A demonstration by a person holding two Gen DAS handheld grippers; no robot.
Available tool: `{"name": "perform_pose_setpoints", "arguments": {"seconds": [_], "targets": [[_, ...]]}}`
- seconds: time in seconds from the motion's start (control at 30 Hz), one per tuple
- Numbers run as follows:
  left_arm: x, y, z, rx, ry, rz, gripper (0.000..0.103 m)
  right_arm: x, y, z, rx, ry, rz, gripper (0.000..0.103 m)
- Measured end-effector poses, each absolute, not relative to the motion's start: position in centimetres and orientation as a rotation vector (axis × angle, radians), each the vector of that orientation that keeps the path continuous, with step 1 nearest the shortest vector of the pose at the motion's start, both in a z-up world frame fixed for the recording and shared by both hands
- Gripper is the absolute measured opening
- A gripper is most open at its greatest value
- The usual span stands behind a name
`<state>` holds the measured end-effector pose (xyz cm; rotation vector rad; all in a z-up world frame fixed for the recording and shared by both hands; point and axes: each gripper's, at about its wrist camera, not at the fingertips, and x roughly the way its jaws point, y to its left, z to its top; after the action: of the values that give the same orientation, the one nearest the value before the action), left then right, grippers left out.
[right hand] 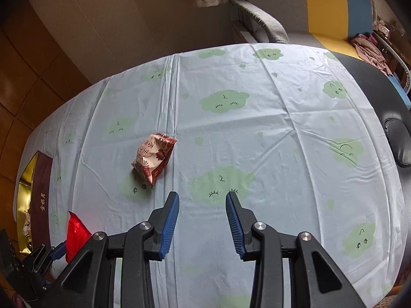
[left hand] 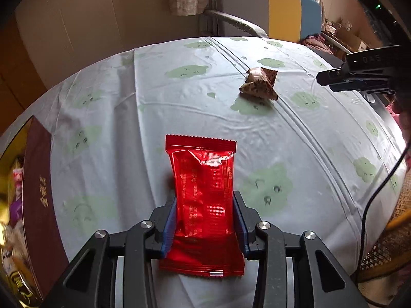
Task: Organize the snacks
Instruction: 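Grasp the patterned paper-wrapped snack with the right tool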
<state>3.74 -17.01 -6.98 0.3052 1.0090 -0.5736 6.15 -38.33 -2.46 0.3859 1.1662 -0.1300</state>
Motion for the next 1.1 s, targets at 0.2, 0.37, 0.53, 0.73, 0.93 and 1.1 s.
{"name": "perform_pose_setpoints", "arguments": {"seconds": [0.2,0.37,0.53,0.73,0.93,1.1], "targets": [[2.5,-15.4,-7.3,0.277,0.980,-0.572,0.043,6.6,-36.9,-3.2,0.422,1.196,-0.088,0.038],[2.3,-15.4,-7.4,0.280,0.953,-0.583,0.043,8.8,-35.9,-3.0,0.539,1.147,-0.095,0.058],[2.2,-15.2,-7.5,0.267,0.938,-0.588,0.043,12.4,-34.4,-3.5,0.554,1.122,-0.161,0.066],[2.1,-14.8,-7.6,0.242,0.933,-0.594,0.043,16.3,-31.8,-5.6,0.380,1.183,-0.221,0.066],[1.9,-14.4,-7.6,0.233,0.925,-0.597,0.045,16.1,-28.5,-5.3,0.150,1.199,-0.093,0.035],[1.8,-14.4,-7.7,0.222,0.922,-0.599,0.045,12.0,-26.9,-4.6,0.138,1.237,0.076,0.036]]}}
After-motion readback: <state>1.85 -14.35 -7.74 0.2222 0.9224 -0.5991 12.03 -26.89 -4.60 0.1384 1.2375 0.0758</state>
